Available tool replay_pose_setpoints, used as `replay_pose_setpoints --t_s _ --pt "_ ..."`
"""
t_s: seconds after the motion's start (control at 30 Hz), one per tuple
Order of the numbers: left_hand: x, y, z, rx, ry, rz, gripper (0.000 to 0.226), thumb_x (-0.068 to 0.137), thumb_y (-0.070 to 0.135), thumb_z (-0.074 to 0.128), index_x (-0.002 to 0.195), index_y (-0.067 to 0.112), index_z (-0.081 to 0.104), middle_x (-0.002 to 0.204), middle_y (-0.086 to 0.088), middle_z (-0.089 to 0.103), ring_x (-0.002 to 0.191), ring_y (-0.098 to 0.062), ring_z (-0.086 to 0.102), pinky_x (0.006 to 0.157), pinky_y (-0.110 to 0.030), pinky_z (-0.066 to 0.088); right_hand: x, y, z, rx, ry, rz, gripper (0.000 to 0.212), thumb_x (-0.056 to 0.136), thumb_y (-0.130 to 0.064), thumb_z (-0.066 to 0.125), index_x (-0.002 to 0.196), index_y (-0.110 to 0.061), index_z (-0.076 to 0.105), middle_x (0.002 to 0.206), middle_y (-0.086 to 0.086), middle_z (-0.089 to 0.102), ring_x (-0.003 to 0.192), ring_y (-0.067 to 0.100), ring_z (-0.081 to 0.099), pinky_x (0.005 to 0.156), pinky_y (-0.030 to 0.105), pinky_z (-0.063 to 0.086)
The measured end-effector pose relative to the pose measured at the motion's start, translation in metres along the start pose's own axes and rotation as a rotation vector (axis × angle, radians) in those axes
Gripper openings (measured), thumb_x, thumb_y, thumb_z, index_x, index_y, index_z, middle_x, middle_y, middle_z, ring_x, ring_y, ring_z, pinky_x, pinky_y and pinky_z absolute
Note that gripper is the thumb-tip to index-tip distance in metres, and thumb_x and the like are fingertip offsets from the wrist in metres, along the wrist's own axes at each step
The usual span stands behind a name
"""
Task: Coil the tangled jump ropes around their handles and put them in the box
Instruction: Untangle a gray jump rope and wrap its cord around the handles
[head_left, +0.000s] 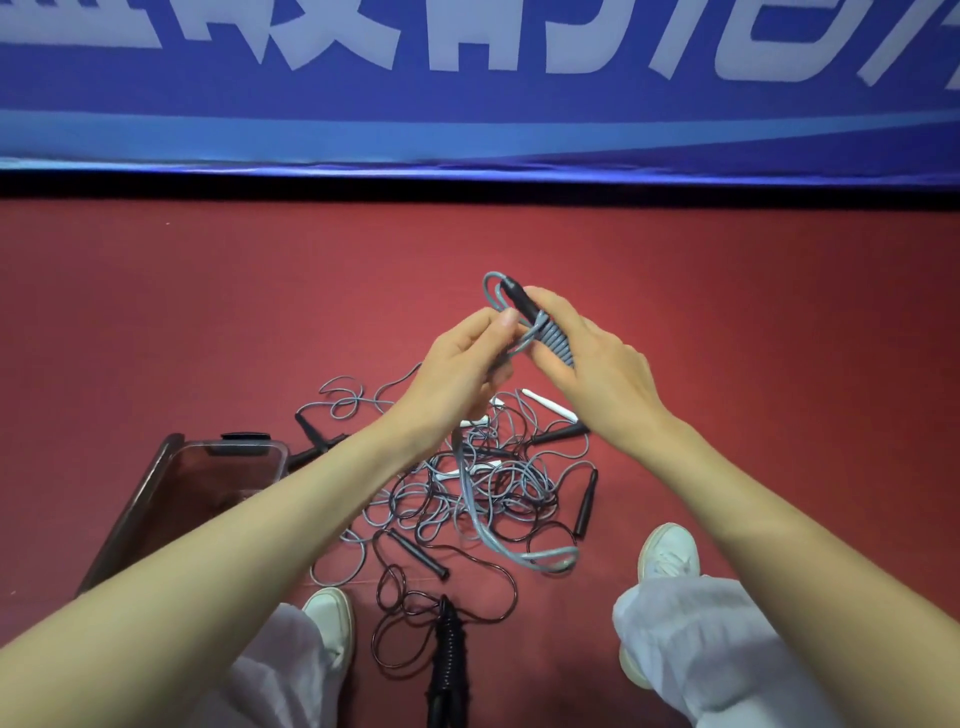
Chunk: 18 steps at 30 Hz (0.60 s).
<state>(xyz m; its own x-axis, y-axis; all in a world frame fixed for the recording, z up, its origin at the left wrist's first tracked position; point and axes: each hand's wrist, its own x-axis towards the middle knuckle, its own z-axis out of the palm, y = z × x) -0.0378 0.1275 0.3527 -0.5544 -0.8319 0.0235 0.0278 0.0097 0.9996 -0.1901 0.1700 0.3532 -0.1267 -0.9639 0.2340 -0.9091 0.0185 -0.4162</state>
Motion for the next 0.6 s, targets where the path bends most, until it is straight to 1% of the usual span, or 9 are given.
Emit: replay_pose_setpoints --t_s 0.07,0.13,0.2,0.23,0.3,0.37,0.4,0.5,0.6 --pt "0.002 -0.002 -0.002 -0.024 -0.005 -0.013 0.020 0.101 0.027 0.044 0.102 0.015 0.061 0.062 -0.003 0.042 0.044 -0.009 0.026 0.043 -0.019 0.021 0.001 0.001 0.000 0.049 0.038 0.031 0.040 0.097 -0.043 0.045 0.136 -0.037 0.036 0.114 -0.003 0.063 0.098 0.036 0.060 0.072 0.038 0.036" --pt "0.004 -0.006 -0.004 -0.061 0.025 -0.066 0.015 0.099 0.016 0.049 0.103 0.016 0.063 0.070 0.000 0.056 0.049 -0.009 0.040 0.048 -0.020 0.035 0.003 0.004 0.000 0.093 0.075 0.050 0.033 0.096 -0.043 0.049 0.123 -0.028 0.039 0.097 -0.004 0.062 0.087 0.036 0.062 0.068 0.038 0.038" --pt "0.007 -0.010 -0.009 -0.124 0.102 -0.122 0.009 0.093 0.005 0.056 0.097 0.013 0.059 0.075 0.000 0.061 0.055 -0.010 0.050 0.059 -0.025 0.046 0.003 0.005 0.000 0.254 0.037 0.012 0.031 0.092 -0.046 0.055 0.113 -0.030 0.040 0.087 -0.006 0.064 0.072 0.028 0.063 0.067 0.042 0.048" --pt "0.008 -0.013 -0.013 -0.150 0.117 -0.132 0.012 0.091 0.001 0.058 0.094 0.012 0.056 0.074 0.001 0.062 0.057 -0.010 0.054 0.064 -0.028 0.048 0.002 0.004 0.000 0.379 -0.003 -0.015 0.029 0.091 -0.045 0.059 0.109 -0.033 0.041 0.084 -0.004 0.066 0.065 0.023 0.062 0.065 0.045 0.051" --pt "0.009 -0.016 -0.021 -0.153 0.070 -0.105 0.016 0.088 -0.002 0.058 0.093 0.012 0.055 0.071 0.006 0.061 0.059 -0.007 0.058 0.066 -0.026 0.047 0.001 0.001 -0.002 0.636 -0.097 -0.052 0.025 0.088 -0.040 0.065 0.104 -0.036 0.045 0.082 0.002 0.068 0.059 0.016 0.059 0.060 0.044 0.053" --pt "0.009 -0.018 -0.027 -0.161 -0.016 -0.076 0.013 0.085 0.005 0.061 0.094 0.014 0.058 0.075 0.006 0.061 0.062 -0.006 0.058 0.061 -0.022 0.044 0.001 0.000 -0.006 0.877 -0.179 -0.045 0.031 0.086 -0.035 0.068 0.107 -0.034 0.046 0.078 0.004 0.067 0.054 0.016 0.059 0.050 0.034 0.050" --pt "0.008 -0.017 -0.029 -0.189 -0.059 -0.087 0.015 0.082 0.011 0.065 0.095 0.014 0.059 0.080 0.003 0.062 0.064 -0.006 0.057 0.059 -0.020 0.044 0.001 0.000 -0.009 0.972 -0.219 -0.029 0.034 0.086 -0.033 0.067 0.112 -0.031 0.045 0.078 0.006 0.067 0.051 0.019 0.058 0.047 0.030 0.048" --pt "0.008 -0.018 -0.032 -0.305 -0.159 -0.109 0.025 0.073 0.022 0.072 0.095 0.014 0.063 0.087 -0.006 0.060 0.060 -0.007 0.047 0.052 -0.016 0.040 0.001 -0.001 -0.011 1.109 -0.316 -0.027 0.035 0.091 -0.031 0.059 0.122 -0.030 0.042 0.082 0.009 0.065 0.051 0.028 0.058 0.041 0.030 0.048" --pt "0.009 -0.015 -0.031 -0.292 -0.172 -0.108 0.010 0.082 0.020 0.064 0.090 0.014 0.062 0.083 -0.008 0.054 0.056 -0.006 0.035 0.047 -0.016 0.030 0.000 -0.001 -0.013 1.224 -0.328 0.057 0.027 0.094 -0.029 0.052 0.119 -0.025 0.042 0.083 0.010 0.066 0.062 0.025 0.063 0.042 0.033 0.052"
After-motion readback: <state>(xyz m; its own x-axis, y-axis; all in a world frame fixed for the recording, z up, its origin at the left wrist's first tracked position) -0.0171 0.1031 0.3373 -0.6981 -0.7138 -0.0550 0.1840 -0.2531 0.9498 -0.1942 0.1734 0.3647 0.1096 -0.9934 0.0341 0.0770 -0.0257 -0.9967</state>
